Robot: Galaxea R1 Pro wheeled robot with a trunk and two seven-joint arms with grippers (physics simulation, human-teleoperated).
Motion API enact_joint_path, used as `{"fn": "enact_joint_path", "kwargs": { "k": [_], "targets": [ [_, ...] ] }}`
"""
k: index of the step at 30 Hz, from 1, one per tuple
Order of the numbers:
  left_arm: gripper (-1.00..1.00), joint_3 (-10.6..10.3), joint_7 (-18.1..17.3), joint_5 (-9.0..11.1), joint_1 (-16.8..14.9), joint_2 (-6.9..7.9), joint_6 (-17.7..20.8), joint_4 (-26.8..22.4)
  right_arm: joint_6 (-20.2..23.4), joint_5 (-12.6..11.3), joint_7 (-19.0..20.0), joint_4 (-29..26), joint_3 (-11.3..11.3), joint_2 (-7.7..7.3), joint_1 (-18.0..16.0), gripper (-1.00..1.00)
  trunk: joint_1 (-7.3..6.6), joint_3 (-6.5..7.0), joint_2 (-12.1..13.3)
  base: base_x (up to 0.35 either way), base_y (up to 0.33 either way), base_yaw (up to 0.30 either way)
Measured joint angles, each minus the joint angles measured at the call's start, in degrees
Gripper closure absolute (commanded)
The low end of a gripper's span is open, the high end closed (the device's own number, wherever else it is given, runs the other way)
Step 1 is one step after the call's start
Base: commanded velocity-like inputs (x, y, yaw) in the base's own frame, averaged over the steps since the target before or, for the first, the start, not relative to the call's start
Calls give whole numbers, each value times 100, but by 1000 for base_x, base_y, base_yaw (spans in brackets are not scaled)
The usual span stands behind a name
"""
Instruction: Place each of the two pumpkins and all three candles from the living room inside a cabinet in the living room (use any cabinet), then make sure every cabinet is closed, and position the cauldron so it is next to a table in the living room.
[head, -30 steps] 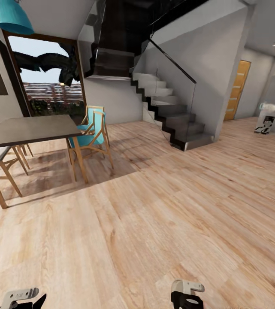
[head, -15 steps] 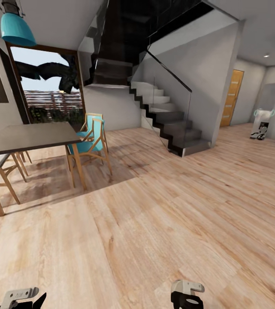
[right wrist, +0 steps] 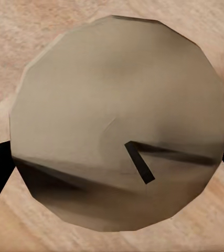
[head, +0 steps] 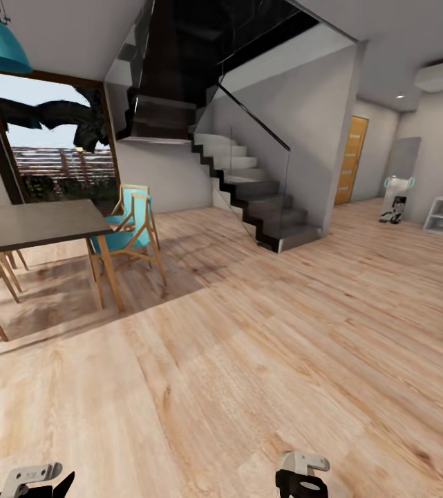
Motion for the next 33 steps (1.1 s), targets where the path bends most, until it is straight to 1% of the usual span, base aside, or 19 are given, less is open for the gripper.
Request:
{"fn": "enact_joint_path", "kwargs": {
  "k": [33],
  "targets": [
    [-100,0,-4,14,0,0,-1,7,0,-6,0,1,-7,-9,1,100,0,146,0,0,0,-265]
  ]
}}
